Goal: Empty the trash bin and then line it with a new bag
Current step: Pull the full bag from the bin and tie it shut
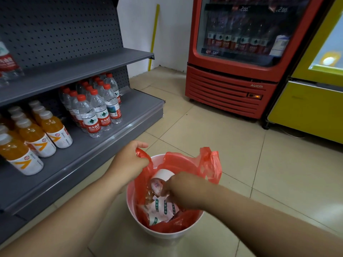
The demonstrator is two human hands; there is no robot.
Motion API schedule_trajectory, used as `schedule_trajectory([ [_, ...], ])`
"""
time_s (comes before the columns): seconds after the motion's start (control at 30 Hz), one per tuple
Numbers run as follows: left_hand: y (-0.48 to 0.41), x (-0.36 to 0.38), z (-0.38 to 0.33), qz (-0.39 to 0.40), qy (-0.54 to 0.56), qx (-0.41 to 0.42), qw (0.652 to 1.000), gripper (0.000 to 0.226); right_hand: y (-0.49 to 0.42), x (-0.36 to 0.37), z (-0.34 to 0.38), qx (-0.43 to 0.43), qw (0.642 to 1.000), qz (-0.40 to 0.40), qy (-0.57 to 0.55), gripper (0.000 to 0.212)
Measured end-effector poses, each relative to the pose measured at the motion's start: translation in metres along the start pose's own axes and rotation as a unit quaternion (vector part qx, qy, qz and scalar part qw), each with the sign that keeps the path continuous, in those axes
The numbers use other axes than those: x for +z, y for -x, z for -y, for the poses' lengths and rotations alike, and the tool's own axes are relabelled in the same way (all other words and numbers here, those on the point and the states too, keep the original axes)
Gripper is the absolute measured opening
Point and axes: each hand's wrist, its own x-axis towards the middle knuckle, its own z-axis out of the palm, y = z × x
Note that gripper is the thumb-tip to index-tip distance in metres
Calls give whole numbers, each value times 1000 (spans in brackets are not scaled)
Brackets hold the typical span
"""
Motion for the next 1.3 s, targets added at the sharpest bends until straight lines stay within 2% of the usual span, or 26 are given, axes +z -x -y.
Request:
schedule_trajectory([
  [0.13,1,-2,3,12,16,-15,1000,45,-34,30,6,31,994,98,36,58],
  [0.23,-1,-5,7,19,10,-15,1000,47,-46,39,7,35,989,138,48,52],
  [0.4,2,-12,8,20,2,-17,1000,45,-48,35,5,42,986,159,33,42],
  [0.47,2,-16,8,26,0,-20,999,44,-46,32,0,58,986,155,17,43],
  [0.6,2,-22,9,38,4,-25,999,44,-41,22,-19,121,979,113,-120,47],
  [0.7,1,-22,9,55,0,-29,998,44,-44,17,-29,179,955,56,-229,47],
  [0.77,1,-23,10,63,-3,-30,998,44,-47,16,-30,215,941,13,-262,46],
  [0.87,1,-23,10,65,-3,-28,998,46,-50,16,-28,246,937,-10,-247,44],
  [1.07,4,-14,3,69,6,-9,998,45,-52,23,-11,251,957,21,-143,27],
  [1.2,7,-5,1,67,11,4,998,44,-53,26,2,238,965,56,-92,34],
  [1.3,8,-2,1,75,17,5,997,45,-53,19,2,216,967,60,-119,28],
])
